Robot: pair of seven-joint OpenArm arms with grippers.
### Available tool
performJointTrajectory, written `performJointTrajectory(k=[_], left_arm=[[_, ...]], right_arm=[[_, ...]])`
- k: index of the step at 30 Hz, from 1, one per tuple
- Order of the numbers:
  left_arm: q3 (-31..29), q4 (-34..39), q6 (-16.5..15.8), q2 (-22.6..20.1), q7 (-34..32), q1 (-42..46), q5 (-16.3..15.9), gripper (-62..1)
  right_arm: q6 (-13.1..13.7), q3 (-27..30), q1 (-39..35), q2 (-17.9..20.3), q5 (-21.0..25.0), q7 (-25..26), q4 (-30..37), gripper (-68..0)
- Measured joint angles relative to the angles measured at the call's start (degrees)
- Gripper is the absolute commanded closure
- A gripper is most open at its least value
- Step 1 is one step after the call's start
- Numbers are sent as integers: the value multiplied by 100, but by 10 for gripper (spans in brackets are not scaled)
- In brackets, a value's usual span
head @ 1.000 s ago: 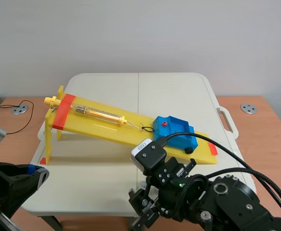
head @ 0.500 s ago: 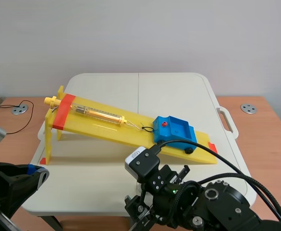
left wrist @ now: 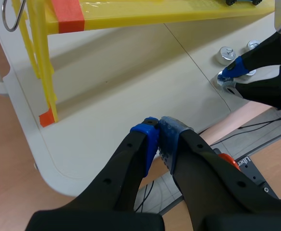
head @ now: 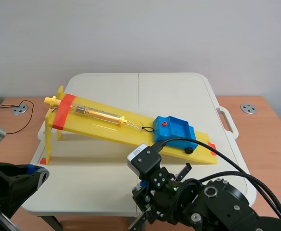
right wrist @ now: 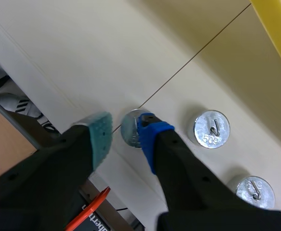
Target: Place the four metal weights on the blue cart on the ramp.
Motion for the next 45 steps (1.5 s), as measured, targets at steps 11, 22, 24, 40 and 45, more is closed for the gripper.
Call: performJointTrajectory(k=[11,22,24,40,45], left_arm=[[0,0,0,0,0,0,0,-34],[0,0,0,0,2,0,0,-34],[0,0,0,0,0,0,0,-34],[0,0,0,0,0,0,0,-34],[0,0,0,0,2,0,0,-34]], right_arm=[[-24,2,35,0,4,192,-129,-7],[-22,188,-162,173,474,-109,457,-6],[-22,306,-293,295,638,-205,820,-6],[435,2446,-1738,669,2752,-1261,3364,-6],[501,3274,-1735,654,3600,-1423,3491,-6]])
